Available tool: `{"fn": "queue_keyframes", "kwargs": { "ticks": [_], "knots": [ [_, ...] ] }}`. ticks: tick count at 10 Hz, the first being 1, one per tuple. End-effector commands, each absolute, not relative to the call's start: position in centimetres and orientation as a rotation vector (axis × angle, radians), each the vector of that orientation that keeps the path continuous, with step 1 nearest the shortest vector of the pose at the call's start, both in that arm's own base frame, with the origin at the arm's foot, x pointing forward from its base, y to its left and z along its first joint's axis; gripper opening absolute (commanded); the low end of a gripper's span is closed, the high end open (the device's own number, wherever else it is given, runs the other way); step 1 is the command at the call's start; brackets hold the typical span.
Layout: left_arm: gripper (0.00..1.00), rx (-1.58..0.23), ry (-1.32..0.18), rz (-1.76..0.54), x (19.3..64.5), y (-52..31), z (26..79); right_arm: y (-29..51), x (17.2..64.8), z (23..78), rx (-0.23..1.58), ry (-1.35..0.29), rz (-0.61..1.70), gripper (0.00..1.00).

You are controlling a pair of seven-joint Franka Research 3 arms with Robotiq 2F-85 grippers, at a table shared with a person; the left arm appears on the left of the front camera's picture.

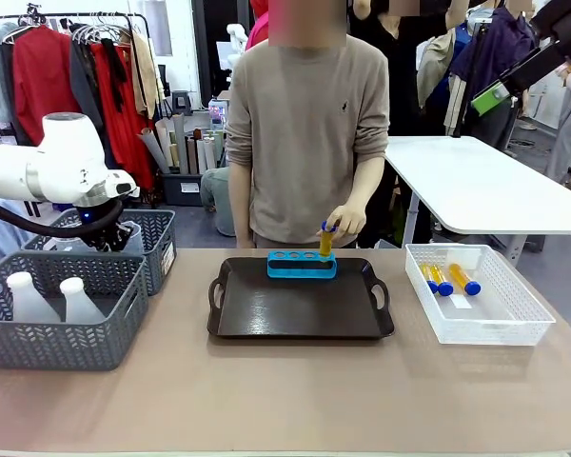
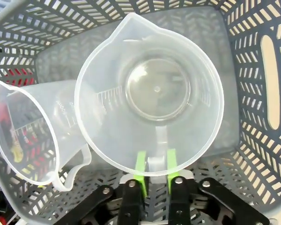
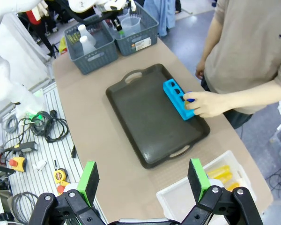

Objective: Prepare the laboratory tools.
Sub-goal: Pick up one Large Measuring Cup and place it on the Handle tray.

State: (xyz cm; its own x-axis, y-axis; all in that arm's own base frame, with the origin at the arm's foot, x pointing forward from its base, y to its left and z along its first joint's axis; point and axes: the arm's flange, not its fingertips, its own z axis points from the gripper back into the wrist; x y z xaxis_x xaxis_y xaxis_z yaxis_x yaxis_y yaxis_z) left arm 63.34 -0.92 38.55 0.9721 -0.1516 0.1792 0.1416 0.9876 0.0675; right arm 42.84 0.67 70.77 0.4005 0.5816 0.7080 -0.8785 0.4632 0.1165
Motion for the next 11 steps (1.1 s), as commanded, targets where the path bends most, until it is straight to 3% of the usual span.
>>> {"fn": "queue_keyframes", "kwargs": {
  "ticks": [1, 6, 11],
  "knots": [
    [0.00, 0.078, -0.195, -0.157, 63.7, -0.3, 38.8, 0.8, 42.8, 70.9, 0.533, -0.657, 0.985, 1.00],
    [0.00, 0.081, -0.196, -0.159, 63.7, -0.2, 39.5, 0.8, 42.8, 70.9, 0.533, -0.657, 0.985, 1.00],
    [0.00, 0.062, -0.166, -0.143, 63.4, -0.3, 45.0, 0.8, 42.8, 70.9, 0.533, -0.657, 0.985, 1.00]
  ]
}}
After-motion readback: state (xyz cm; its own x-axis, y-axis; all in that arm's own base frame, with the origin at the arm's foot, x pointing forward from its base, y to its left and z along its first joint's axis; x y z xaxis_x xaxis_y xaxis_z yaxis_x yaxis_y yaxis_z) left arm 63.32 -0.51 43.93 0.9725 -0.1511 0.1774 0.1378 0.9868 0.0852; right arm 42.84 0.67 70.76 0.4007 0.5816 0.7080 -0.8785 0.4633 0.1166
